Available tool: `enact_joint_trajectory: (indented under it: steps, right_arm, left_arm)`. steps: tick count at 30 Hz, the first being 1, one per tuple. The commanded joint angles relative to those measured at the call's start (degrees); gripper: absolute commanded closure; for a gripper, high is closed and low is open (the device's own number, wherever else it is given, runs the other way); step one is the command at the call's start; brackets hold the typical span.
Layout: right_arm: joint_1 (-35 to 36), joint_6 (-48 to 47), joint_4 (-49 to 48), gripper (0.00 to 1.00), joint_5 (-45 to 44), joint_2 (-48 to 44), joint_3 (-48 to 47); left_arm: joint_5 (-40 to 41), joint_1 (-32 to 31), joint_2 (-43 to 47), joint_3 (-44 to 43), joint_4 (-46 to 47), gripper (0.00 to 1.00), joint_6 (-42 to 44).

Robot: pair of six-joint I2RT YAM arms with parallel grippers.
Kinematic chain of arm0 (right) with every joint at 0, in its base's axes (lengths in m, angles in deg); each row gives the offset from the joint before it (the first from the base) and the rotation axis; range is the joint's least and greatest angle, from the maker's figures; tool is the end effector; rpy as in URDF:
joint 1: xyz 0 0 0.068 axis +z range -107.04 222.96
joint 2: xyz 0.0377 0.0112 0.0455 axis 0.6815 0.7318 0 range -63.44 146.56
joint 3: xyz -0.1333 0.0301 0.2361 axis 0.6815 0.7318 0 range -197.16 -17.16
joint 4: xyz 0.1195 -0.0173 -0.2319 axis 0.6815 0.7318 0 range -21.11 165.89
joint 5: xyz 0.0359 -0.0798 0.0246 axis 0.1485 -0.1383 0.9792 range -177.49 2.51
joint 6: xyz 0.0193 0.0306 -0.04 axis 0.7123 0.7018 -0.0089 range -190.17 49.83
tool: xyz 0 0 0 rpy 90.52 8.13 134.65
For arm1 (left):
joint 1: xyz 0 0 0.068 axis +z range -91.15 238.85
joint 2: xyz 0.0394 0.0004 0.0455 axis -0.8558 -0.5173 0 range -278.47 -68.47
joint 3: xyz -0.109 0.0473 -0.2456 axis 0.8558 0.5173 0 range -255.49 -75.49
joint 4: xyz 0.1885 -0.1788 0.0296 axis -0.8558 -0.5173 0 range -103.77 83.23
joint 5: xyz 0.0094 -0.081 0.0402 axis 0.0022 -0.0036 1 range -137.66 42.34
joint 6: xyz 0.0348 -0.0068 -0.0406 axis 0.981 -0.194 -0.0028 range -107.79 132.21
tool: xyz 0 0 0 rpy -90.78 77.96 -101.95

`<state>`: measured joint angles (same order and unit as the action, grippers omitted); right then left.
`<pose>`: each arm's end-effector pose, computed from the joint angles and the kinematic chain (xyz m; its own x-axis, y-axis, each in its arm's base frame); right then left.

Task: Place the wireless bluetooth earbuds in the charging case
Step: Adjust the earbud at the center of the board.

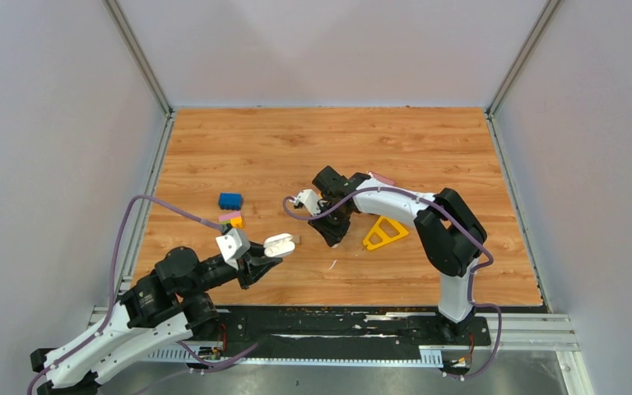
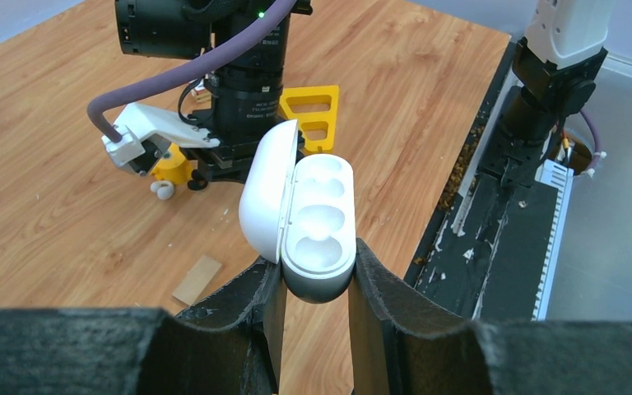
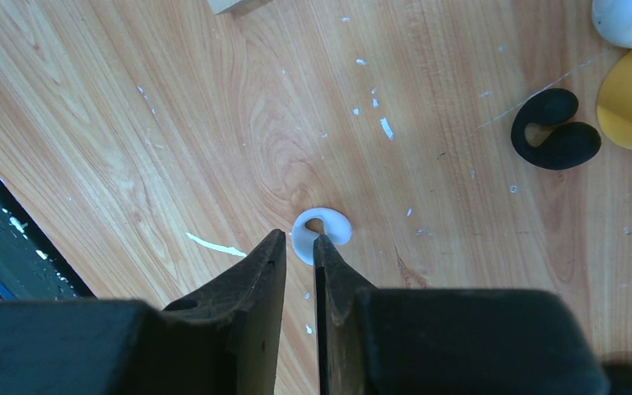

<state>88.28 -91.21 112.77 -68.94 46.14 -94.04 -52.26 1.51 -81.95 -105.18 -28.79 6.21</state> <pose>0.2535 0.2724 0.1756 -0.3778 -0.8660 -0.3277 -0.9232 0.3250 0.2053 0.0466 -0.0779 0.2900 -0.1466 0.0353 -0.9886 0.8717 0.4771 -0.1122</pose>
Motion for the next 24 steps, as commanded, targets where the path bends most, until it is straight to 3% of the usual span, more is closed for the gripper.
enact_joint_trajectory:
  steps: [1, 7, 18, 24]
  right_arm:
    - [0.38, 0.98, -0.33, 0.80, 0.24, -1.49, -1.50]
    - [0.45, 1.09, -0.18, 0.81, 6.43, -2.42, -0.32]
    - [0.47, 1.60, 0.18, 0.81, -2.19, 0.54, -1.00]
    - [0.47, 1.68, 0.49, 0.80, -2.27, 0.83, -1.28]
  left_arm:
    - [-0.98, 0.13, -0.41, -0.13, 1.99, 1.00, 0.95]
    - [-1.28, 0.13, -0.58, -0.06, 2.19, 1.00, 1.17]
    - [-1.11, 0.14, -0.50, -0.10, 2.01, 1.00, 1.17]
    - [-1.06, 0.13, -0.50, -0.09, 2.06, 1.00, 1.25]
